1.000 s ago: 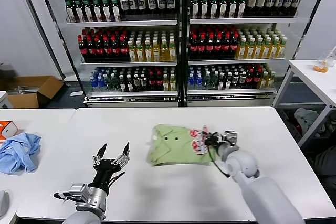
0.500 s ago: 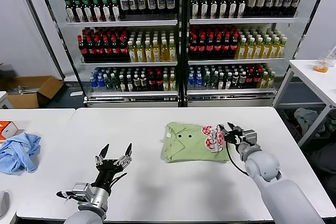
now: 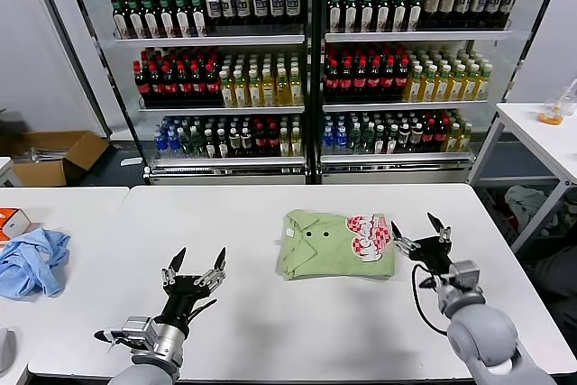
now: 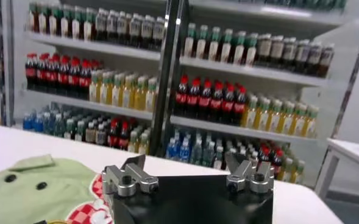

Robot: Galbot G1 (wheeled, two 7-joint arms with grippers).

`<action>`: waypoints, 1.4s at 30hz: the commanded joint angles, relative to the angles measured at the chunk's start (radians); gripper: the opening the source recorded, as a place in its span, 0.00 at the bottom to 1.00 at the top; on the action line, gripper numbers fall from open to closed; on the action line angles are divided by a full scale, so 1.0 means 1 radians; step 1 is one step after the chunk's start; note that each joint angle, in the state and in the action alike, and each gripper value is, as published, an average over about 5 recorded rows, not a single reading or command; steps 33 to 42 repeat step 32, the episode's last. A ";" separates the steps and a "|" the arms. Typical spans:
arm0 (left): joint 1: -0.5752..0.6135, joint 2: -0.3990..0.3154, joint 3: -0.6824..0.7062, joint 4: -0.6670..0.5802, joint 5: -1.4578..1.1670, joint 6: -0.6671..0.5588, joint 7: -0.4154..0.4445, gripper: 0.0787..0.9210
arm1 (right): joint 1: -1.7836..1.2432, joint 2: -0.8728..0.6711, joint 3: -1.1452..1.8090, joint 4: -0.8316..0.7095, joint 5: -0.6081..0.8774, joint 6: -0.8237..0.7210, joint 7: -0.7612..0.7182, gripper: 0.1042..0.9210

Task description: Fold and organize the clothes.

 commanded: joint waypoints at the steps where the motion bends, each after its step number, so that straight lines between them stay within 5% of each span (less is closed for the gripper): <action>1: 0.003 0.002 -0.002 -0.010 0.003 0.000 0.000 0.88 | -0.235 0.006 0.114 0.201 -0.028 0.086 0.020 0.88; 42: 0.013 0.014 -0.005 -0.049 0.003 0.005 0.001 0.88 | -0.267 0.030 0.116 0.243 -0.042 0.081 0.052 0.88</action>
